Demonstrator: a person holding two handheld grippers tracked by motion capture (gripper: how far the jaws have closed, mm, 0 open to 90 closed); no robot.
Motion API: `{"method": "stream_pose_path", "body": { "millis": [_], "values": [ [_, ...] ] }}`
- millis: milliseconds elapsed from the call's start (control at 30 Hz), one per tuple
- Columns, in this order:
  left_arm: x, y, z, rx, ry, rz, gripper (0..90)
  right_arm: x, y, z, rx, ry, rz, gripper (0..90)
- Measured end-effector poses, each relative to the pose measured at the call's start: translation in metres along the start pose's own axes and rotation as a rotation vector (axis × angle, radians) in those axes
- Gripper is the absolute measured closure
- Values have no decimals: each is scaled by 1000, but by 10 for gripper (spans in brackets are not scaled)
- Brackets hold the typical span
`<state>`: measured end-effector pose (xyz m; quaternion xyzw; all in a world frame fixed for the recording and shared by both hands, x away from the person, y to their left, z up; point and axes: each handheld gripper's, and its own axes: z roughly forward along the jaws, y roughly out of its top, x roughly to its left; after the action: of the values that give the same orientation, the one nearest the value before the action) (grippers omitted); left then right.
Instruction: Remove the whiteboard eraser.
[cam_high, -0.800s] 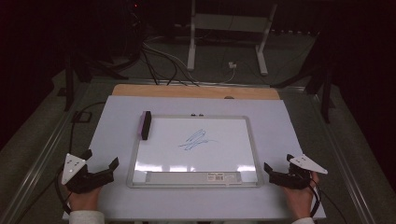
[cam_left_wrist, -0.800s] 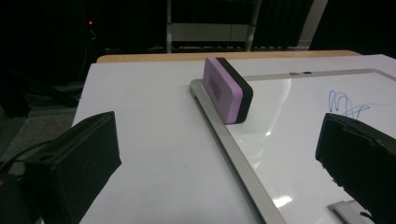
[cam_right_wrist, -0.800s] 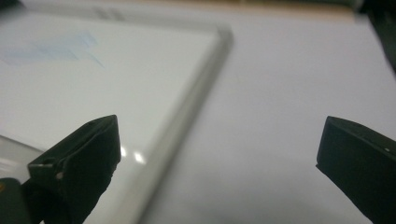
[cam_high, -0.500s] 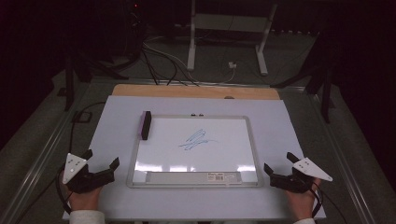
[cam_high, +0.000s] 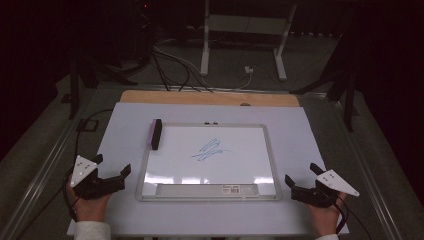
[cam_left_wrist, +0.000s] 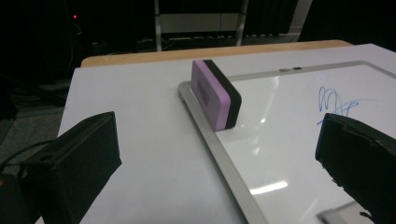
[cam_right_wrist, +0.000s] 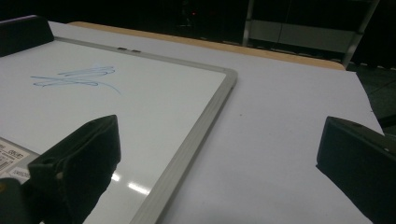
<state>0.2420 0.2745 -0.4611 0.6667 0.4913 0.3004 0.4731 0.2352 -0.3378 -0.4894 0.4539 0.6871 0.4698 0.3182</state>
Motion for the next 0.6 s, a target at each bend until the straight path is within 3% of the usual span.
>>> {"method": "stream_pose_path", "body": {
  "millis": [600],
  "values": [
    [13, 32, 40, 6, -48, -23, 12, 3, 1, -4, -7, -11, -7, 1]
  ]
}}
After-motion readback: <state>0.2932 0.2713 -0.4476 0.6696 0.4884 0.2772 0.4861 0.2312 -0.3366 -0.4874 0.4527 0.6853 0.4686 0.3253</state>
